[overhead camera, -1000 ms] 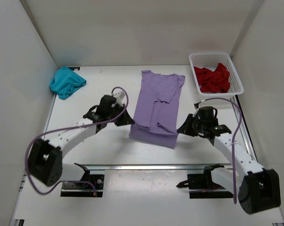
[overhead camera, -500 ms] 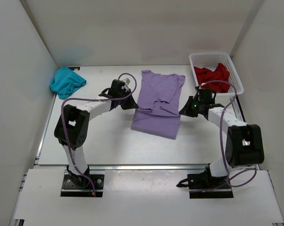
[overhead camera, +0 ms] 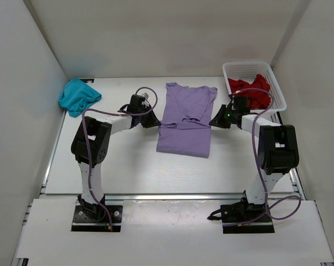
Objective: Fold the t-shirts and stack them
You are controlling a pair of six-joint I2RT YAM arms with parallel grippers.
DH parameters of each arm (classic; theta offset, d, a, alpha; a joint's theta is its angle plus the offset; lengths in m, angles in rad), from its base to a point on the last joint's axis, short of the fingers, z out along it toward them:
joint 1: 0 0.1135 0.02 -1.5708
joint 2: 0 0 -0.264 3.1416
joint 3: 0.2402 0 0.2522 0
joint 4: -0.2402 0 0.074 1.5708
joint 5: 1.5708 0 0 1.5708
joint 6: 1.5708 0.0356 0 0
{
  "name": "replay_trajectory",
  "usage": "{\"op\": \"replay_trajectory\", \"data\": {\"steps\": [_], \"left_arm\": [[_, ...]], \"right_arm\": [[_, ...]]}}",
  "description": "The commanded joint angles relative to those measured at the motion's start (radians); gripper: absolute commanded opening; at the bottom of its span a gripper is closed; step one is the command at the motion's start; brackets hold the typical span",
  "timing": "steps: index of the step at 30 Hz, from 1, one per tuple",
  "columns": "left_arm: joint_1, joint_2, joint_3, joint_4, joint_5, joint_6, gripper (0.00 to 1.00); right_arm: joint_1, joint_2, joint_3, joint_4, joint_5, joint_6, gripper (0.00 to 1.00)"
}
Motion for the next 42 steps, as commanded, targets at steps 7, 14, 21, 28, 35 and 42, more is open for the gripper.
{"op": "replay_trajectory", "data": {"steps": [7, 14, 21, 28, 35, 42], "left_arm": [[0.007, -0.089, 0.036, 0.121, 0.031, -0.02, 0.39], [-0.079, -0.227, -0.168, 0.243, -0.002, -0.082, 0.33], [-0.165, -0.207, -0.332, 0.302, -0.021, -0.095, 0.29], [-0.147, -0.264, -0.57, 0.373, -0.018, -0.087, 0.28], [-0.182, -0.448, -0.818, 0.445, -0.021, -0.142, 0.28], [-0.187, -0.565, -0.82, 0.379, -0.061, -0.111, 0.3]], "right_arm": [[0.005, 0.035, 0.101, 0.04, 0.028, 0.017, 0.19], [0.052, -0.121, 0.02, 0.028, 0.15, 0.022, 0.2], [0.224, -0.109, -0.009, 0.109, 0.1, -0.036, 0.0], [0.353, 0.043, 0.081, 0.054, 0.032, -0.07, 0.0], [0.499, 0.038, 0.011, 0.12, 0.083, -0.055, 0.0], [0.552, 0.096, 0.051, 0.125, 0.091, -0.046, 0.0]]}}
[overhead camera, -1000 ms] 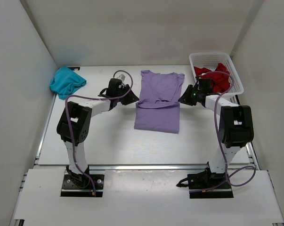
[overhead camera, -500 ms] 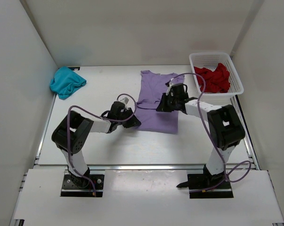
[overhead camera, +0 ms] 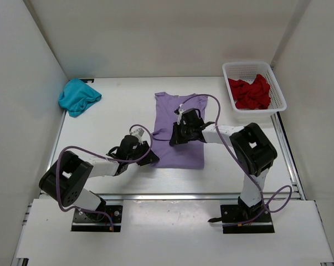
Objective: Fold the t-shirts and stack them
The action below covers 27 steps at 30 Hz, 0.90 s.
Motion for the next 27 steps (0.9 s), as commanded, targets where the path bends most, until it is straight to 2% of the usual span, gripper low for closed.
{"op": "replay_trajectory", "data": {"steps": [1, 6, 13, 18, 23, 27], "left_arm": [[-0.004, -0.037, 0.008, -0.036, -0.019, 0.018, 0.3], [0.004, -0.02, 0.001, -0.007, -0.008, 0.014, 0.29], [0.019, -0.013, -0.026, -0.002, -0.003, 0.024, 0.3], [0.009, -0.013, -0.016, -0.016, -0.002, 0.024, 0.29], [0.036, -0.034, -0.016, -0.033, 0.015, 0.035, 0.3], [0.033, -0.066, 0.011, -0.054, 0.002, 0.043, 0.3]], "right_arm": [[0.017, 0.002, 0.011, 0.05, 0.04, 0.007, 0.0], [0.032, -0.047, -0.057, 0.109, 0.077, 0.017, 0.0], [-0.032, 0.06, 0.0, 0.122, 0.146, -0.029, 0.0], [-0.121, 0.086, 0.124, 0.155, 0.101, 0.007, 0.0], [-0.2, 0.005, 0.144, 0.165, 0.107, 0.045, 0.0], [-0.213, -0.156, -0.044, 0.214, 0.088, 0.092, 0.0]]}}
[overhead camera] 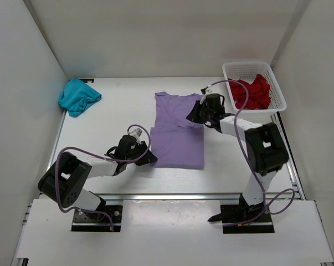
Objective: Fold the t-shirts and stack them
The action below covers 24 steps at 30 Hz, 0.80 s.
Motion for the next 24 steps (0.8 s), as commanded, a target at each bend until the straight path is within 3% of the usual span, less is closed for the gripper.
{"op": "replay_trajectory", "data": {"steps": [1, 9, 11, 13, 16, 18, 20, 24], "left_arm": [[0.009, -0.053, 0.033, -0.037, -0.002, 0.022, 0.3], [-0.036, -0.085, 0.132, -0.157, -0.029, 0.091, 0.34], [-0.043, -0.134, 0.11, -0.198, -0.046, 0.121, 0.41], [-0.048, -0.175, 0.084, -0.244, -0.072, 0.157, 0.62], [-0.031, -0.25, 0.009, -0.246, -0.054, 0.154, 0.78], [-0.023, -0.299, -0.031, -0.252, -0.059, 0.151, 0.79], [-0.022, -0.327, -0.06, -0.281, -0.075, 0.154, 0.68], [-0.022, -0.3, -0.071, -0.306, -0.072, 0.156, 0.67]], "right_arm": [[0.017, -0.167, -0.137, 0.092, 0.001, 0.051, 0.0], [0.092, -0.44, -0.505, 0.106, 0.044, 0.182, 0.0], [0.095, -0.534, -0.573, 0.059, 0.075, 0.186, 0.0], [0.102, -0.653, -0.642, 0.016, 0.087, 0.199, 0.03], [0.115, -0.749, -0.751, 0.004, 0.092, 0.217, 0.05], [0.09, -0.763, -0.8, 0.007, 0.072, 0.219, 0.04], [0.066, -0.752, -0.813, -0.004, 0.046, 0.206, 0.02], [0.023, -0.708, -0.863, -0.001, 0.016, 0.199, 0.01]]}}
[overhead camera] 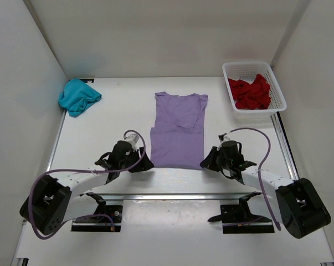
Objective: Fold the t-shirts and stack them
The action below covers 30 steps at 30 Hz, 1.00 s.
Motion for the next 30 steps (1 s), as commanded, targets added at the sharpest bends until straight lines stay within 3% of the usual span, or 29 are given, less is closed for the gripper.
{"op": "replay_trajectory", "data": {"steps": [1, 4, 9, 11, 15, 30], "left_arm": [[-0.006, 0.02, -0.005, -0.028, -0.006, 0.003, 0.66], [-0.014, 0.047, -0.022, -0.005, -0.009, -0.009, 0.67], [-0.009, 0.066, -0.032, 0.053, 0.002, -0.034, 0.71], [-0.014, 0.072, -0.032, 0.061, 0.0, -0.043, 0.7], [-0.047, 0.093, -0.022, 0.061, -0.004, -0.052, 0.62], [-0.052, 0.101, -0.06, 0.104, -0.015, -0.068, 0.51]], "right_arm": [[-0.052, 0.011, -0.039, 0.022, -0.041, -0.005, 0.0], [-0.055, -0.053, -0.045, 0.011, -0.046, 0.002, 0.04], [-0.012, -0.209, -0.036, -0.09, 0.063, 0.011, 0.44], [-0.018, -0.25, -0.054, -0.11, 0.071, 0.022, 0.47], [-0.072, -0.245, -0.103, -0.139, 0.036, 0.024, 0.46], [0.069, -0.084, -0.102, -0.064, 0.119, 0.065, 0.42]]}}
